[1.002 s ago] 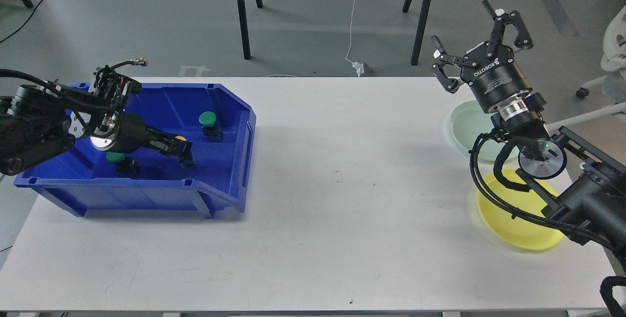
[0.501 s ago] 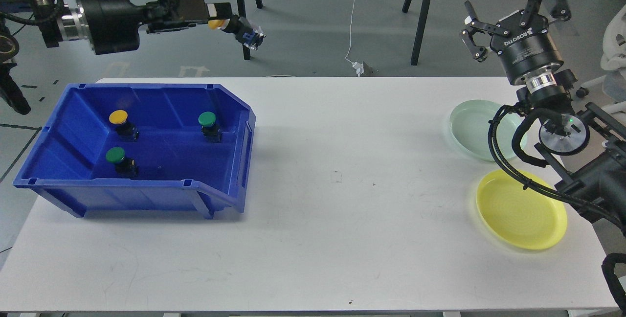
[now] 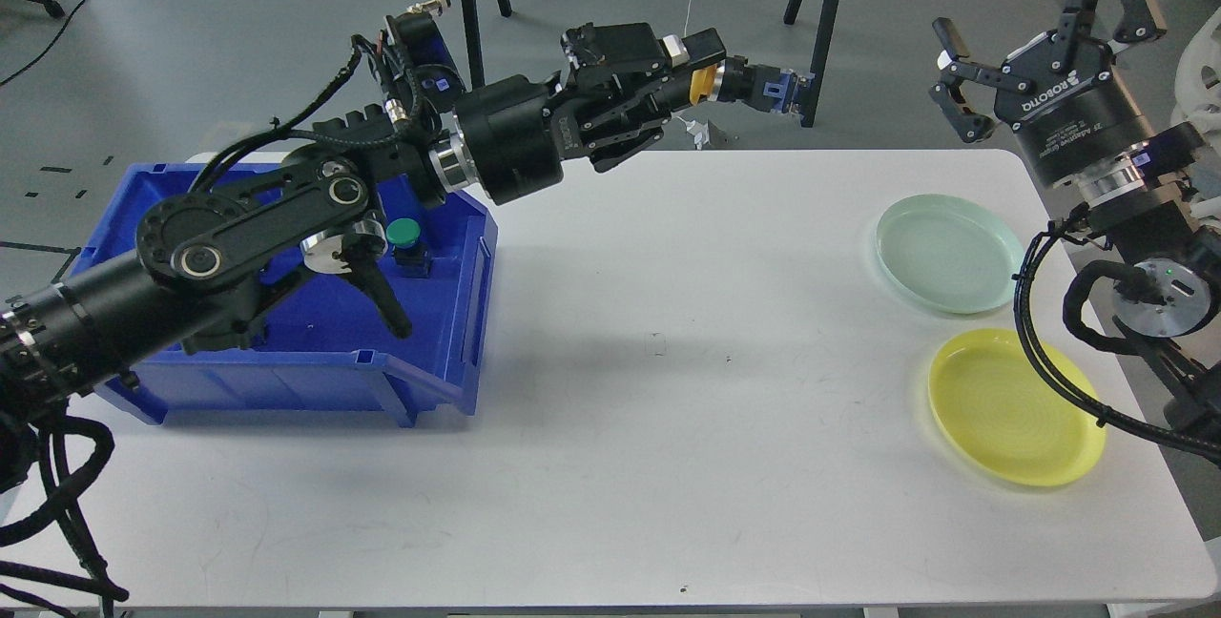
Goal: Pass button and place on color plate
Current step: 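Lift the yellow button and carry it toward the table center, then bring the open right gripper to the button held by the left gripper, then close the right gripper on the button and release it from the left, then carry the yellow button with the right gripper over the yellow plate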
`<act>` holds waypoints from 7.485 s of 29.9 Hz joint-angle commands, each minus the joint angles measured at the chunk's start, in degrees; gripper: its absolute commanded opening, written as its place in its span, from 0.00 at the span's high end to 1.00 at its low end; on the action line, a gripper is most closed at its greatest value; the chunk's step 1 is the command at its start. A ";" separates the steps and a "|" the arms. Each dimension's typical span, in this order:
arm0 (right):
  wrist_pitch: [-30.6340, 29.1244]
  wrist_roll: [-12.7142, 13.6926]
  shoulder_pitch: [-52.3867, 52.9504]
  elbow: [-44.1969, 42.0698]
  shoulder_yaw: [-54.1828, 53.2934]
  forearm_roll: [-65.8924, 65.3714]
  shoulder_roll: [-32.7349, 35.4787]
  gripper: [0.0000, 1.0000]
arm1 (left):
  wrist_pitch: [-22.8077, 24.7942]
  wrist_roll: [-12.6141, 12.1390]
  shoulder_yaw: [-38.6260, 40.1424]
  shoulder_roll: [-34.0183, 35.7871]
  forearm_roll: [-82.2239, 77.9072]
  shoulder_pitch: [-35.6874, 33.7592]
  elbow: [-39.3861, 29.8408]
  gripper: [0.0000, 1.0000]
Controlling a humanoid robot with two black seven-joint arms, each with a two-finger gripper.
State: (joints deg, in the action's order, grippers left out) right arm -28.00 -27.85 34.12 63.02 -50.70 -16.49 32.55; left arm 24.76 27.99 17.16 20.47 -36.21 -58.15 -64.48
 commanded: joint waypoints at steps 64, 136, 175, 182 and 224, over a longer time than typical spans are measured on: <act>0.00 12.02 1.91 21.00 18.97 11.93 8.06 0.40 | -0.41 0.01 -0.46 -3.34 -2.73 1.82 2.60 0.91; 0.00 11.85 -0.46 22.14 18.97 12.28 7.18 0.33 | -0.76 0.01 -0.37 -3.34 -2.73 1.90 2.60 0.92; 0.00 7.72 -0.81 23.46 18.09 12.36 6.74 0.96 | -0.76 0.01 -0.11 -3.34 -2.73 1.99 2.60 0.91; 0.00 7.72 -0.90 23.38 17.91 12.28 6.74 0.99 | -0.76 0.01 0.77 -3.51 -2.03 2.43 2.69 0.43; 0.00 2.27 -46.08 14.77 -19.35 32.84 -12.78 0.99 | -0.33 0.01 2.44 -3.69 -1.94 3.75 2.69 0.19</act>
State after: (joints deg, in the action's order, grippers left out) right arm -28.00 -25.72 -11.95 78.67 -69.83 16.32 18.88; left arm 24.43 28.01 19.61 16.78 -38.14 -54.41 -61.78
